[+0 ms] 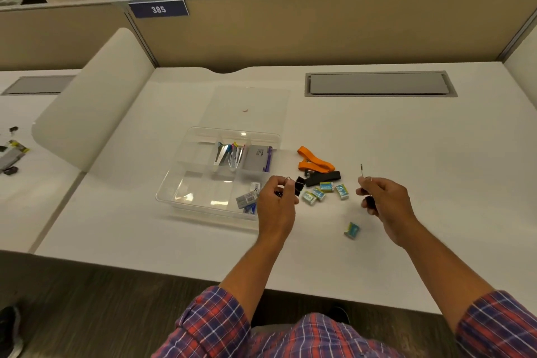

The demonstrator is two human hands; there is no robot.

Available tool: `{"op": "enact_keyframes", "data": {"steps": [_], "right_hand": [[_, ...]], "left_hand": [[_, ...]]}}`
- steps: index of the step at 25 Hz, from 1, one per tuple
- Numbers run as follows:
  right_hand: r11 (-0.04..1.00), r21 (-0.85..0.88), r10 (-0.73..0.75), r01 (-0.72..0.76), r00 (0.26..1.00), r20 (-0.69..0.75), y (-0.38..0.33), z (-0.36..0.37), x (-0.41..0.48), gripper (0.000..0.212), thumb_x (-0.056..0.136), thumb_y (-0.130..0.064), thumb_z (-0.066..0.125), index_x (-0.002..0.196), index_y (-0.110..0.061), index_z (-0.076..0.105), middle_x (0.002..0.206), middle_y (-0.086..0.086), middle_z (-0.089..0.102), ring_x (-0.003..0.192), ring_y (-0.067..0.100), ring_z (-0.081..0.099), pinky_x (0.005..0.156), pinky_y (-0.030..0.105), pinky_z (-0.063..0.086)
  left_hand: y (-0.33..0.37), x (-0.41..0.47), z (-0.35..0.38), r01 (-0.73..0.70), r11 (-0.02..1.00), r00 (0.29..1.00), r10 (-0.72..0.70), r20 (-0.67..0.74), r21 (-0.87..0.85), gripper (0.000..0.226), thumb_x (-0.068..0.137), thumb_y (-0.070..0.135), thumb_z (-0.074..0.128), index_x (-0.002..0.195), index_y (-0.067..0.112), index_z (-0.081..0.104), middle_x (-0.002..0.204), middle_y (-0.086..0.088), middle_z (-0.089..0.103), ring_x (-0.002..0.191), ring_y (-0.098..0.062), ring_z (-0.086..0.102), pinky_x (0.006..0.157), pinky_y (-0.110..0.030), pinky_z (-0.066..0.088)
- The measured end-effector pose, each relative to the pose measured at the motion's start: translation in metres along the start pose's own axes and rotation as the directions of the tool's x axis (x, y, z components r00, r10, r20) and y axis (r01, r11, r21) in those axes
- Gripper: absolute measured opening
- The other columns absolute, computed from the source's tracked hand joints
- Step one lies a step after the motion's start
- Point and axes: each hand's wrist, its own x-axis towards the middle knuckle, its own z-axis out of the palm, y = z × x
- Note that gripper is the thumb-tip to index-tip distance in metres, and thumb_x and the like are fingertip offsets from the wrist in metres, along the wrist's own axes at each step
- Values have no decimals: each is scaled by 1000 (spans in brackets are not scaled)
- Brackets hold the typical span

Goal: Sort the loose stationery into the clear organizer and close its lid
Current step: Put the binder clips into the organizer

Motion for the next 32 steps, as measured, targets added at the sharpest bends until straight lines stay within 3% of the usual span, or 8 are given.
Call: {"op": "enact_keyframes", "data": {"steps": [5,8,15,20,23,25,28,32], "right_hand": [[999,36,-31,30,998,55,-25,85,-4,16,93,-33,69,93,-19,76,87,10,76,59,16,62,54,33,47],[997,-3,-78,78,991,108,-33,142,-9,21,91,-36,69,87,-16,75,84,8,75,59,15,63,53,32,48],[985,-130,-81,113,969,232,-48,269,-16,23,91,-38,68,97,-16,69,86,6,74,60,13,67,54,30,53],[985,-136,-77,110,970,229,-69,357,-1,24,87,-33,74,98,-13,68,86,10,74,61,17,68,58,33,56],[957,-258,-69,131,970,235,-80,391,13,25,85,-30,76,100,-12,66,89,9,74,64,20,71,59,33,58],[906,-389,-70,165,967,247,-85,408,25,25,83,-27,76,99,-10,66,88,12,74,69,24,74,59,34,60],[734,-625,-116,267,955,271,-90,423,40,23,80,-23,74,93,-8,63,89,14,68,80,33,68,65,42,59],[463,-813,-186,352,936,300,-91,440,49,20,81,-18,70,84,-13,51,84,10,58,73,28,56,55,31,39]], "left_hand": [[8,37,-69,88,991,996,-84,42,-103,12,101,31,62,97,22,70,74,-4,73,61,-6,64,53,-22,53],[3,65,-117,122,989,991,-117,68,-89,13,99,29,65,92,20,72,72,-4,73,59,-7,64,53,-21,51],[-7,144,-210,174,983,984,-176,-26,-53,11,94,26,65,91,19,73,70,-6,72,55,-18,56,53,-31,45],[0,205,-239,225,974,974,-225,11,-28,14,91,22,67,88,10,74,70,-7,70,55,-18,59,48,-26,45],[0,226,-237,252,967,968,-252,-1,37,13,91,18,65,86,8,72,76,-12,72,54,-19,64,47,-25,47],[-3,240,-239,261,963,965,-260,-20,63,13,89,14,64,83,5,70,79,-16,74,47,-17,63,44,-24,48],[-6,253,-241,247,967,969,-246,-24,56,14,87,11,64,82,0,70,79,-18,73,41,-15,60,45,-25,53],[-9,259,-243,238,970,971,-240,24,51,15,87,7,62,74,3,66,74,-17,68,43,-18,58,45,-24,50]]}}
